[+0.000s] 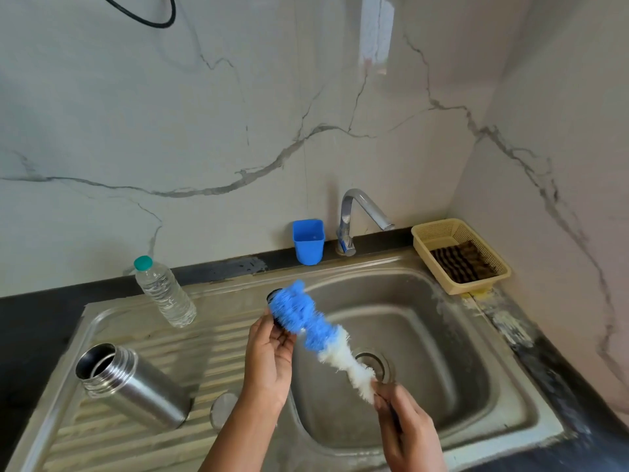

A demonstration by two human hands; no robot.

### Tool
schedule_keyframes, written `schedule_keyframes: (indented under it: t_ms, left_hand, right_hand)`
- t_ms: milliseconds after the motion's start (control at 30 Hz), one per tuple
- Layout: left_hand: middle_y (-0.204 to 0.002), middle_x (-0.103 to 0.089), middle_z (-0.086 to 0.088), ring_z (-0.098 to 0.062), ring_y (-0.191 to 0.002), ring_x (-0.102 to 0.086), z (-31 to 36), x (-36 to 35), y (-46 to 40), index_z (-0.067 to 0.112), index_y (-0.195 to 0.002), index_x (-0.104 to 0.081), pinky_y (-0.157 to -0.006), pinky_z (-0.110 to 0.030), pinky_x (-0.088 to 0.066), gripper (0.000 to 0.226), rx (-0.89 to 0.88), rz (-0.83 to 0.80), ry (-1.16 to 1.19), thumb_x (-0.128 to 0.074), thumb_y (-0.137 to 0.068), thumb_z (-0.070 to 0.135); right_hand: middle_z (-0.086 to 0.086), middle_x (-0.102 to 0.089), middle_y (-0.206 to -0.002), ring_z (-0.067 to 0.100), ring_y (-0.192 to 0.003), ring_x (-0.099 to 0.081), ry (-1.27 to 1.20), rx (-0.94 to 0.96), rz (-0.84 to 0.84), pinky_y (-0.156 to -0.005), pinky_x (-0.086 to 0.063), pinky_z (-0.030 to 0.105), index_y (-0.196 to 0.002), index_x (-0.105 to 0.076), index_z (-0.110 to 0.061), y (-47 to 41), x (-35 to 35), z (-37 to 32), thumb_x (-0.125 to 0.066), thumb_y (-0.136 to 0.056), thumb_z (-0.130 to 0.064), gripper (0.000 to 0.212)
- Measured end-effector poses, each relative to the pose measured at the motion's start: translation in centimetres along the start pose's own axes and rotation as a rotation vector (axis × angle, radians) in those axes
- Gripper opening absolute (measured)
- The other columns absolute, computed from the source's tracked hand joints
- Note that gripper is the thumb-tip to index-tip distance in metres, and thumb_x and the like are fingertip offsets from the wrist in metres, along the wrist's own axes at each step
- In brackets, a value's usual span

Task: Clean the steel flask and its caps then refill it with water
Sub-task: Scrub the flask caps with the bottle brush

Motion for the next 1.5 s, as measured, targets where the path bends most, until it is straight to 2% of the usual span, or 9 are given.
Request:
schedule_keyframes:
  t_ms: [100,267,333,467,633,1100,1200,1300,1500]
  left_hand:
    - [-0.114,-0.069,-0.018,-0.024,-0.105,-0.068,-0.1,-0.2,0.3,0.005,-0.123,-0.058,-0.088,-0.034,-0.051,0.031,0.004,-0.001,0.037,-0.051,-0.101,0.025]
    - [-0.103,-0.070,-0.013,-0.019,-0.090,-0.068,-0.3,-0.2,0.4,0.007,-0.115,-0.062,-0.080,-0.032,-0.055,0.024,0.008,-0.011,-0.001,-0.050,-0.101,0.021]
    - [-0.102,-0.074,-0.013,-0.019,-0.091,-0.072,0.0,-0.4,0.7,0.007,-0.116,-0.062,-0.082,-0.032,-0.053,0.026,0.003,-0.019,0.031,-0.050,-0.101,0.025]
    - [-0.096,-0.071,-0.009,-0.020,-0.087,-0.068,0.0,-0.5,1.0,0.008,-0.113,-0.063,-0.086,-0.040,-0.054,0.022,-0.008,-0.055,-0.060,-0.049,-0.101,0.019]
    - [-0.102,-0.073,-0.012,-0.022,-0.097,-0.067,0.3,-0.5,1.3,0.007,-0.120,-0.062,-0.093,-0.036,-0.050,0.030,-0.010,-0.059,0.004,-0.051,-0.100,0.026]
    - [-0.089,-0.069,-0.006,-0.016,-0.080,-0.067,1.0,-0.6,1.6,0.011,-0.103,-0.065,-0.070,-0.027,-0.059,0.022,-0.023,-0.119,0.011,-0.047,-0.101,0.023]
    - [-0.110,-0.071,-0.009,-0.021,-0.103,-0.068,1.3,-0.9,1.5,0.012,-0.113,-0.064,-0.079,-0.030,-0.061,0.043,-0.033,-0.149,0.011,-0.075,-0.082,0.040]
    - [-0.108,-0.072,-0.006,-0.017,-0.103,-0.070,1.5,-1.2,1.3,0.016,-0.106,-0.063,-0.077,-0.026,-0.060,0.076,-0.060,-0.189,-0.006,-0.097,-0.045,0.045]
    - [-0.124,-0.068,-0.011,-0.024,-0.111,-0.066,1.3,-1.0,1.5,0.009,-0.133,-0.054,-0.088,-0.037,-0.057,0.088,-0.053,-0.209,-0.058,-0.078,-0.067,0.062]
  right_hand:
    - [-0.025,-0.061,-0.093,0.001,-0.061,-0.054,0.014,-0.056,0.035,-0.060,-0.045,0.011,-0.105,-0.058,-0.040,0.0,0.1,0.9,-0.059,-0.085,-0.008,0.037]
    - [-0.024,-0.060,-0.105,0.001,-0.065,-0.055,0.106,0.021,-0.015,-0.062,-0.044,0.008,-0.111,-0.058,-0.038,0.5,-0.4,-0.4,-0.059,-0.082,-0.004,0.045]
    - [-0.024,-0.060,-0.104,0.007,-0.063,-0.055,0.097,-0.052,0.028,-0.060,-0.044,0.009,-0.112,-0.055,-0.041,0.5,-0.3,0.2,-0.058,-0.083,-0.007,0.044]
    - [-0.027,-0.059,-0.111,-0.004,-0.069,-0.055,0.121,0.055,-0.028,-0.066,-0.043,0.006,-0.114,-0.058,-0.037,1.3,-0.5,-1.3,-0.058,-0.081,-0.004,0.046]
    - [-0.029,-0.057,-0.104,-0.004,-0.067,-0.050,0.097,-0.027,0.018,-0.062,-0.040,0.006,-0.112,-0.056,-0.039,1.3,-0.3,-0.5,-0.055,-0.085,-0.007,0.042]
    - [-0.027,-0.061,-0.104,-0.006,-0.065,-0.054,0.090,-0.028,0.008,-0.061,-0.042,0.007,-0.104,-0.058,-0.037,2.0,0.1,-1.3,-0.059,-0.084,-0.007,0.036]
    - [-0.029,-0.061,-0.097,-0.004,-0.060,-0.051,0.080,-0.023,0.010,-0.059,-0.044,0.008,-0.104,-0.058,-0.039,2.1,0.0,-1.2,-0.059,-0.085,-0.009,0.035]
    - [-0.031,-0.055,-0.087,-0.005,-0.054,-0.041,0.061,-0.042,0.026,-0.052,-0.041,0.011,-0.104,-0.056,-0.039,2.0,0.3,-0.8,-0.058,-0.086,-0.009,0.035]
    - [-0.027,-0.055,-0.086,-0.003,-0.055,-0.040,0.030,0.013,0.025,-0.052,-0.040,0.012,-0.105,-0.056,-0.039,1.9,0.5,-1.5,-0.058,-0.087,-0.007,0.037]
Point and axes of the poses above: each hand's wrist, its own y-axis away from the middle knuckle, its own x-axis out of the back of the hand, z = x × y, the point moved 9 cm from there along -y, towards the middle knuckle
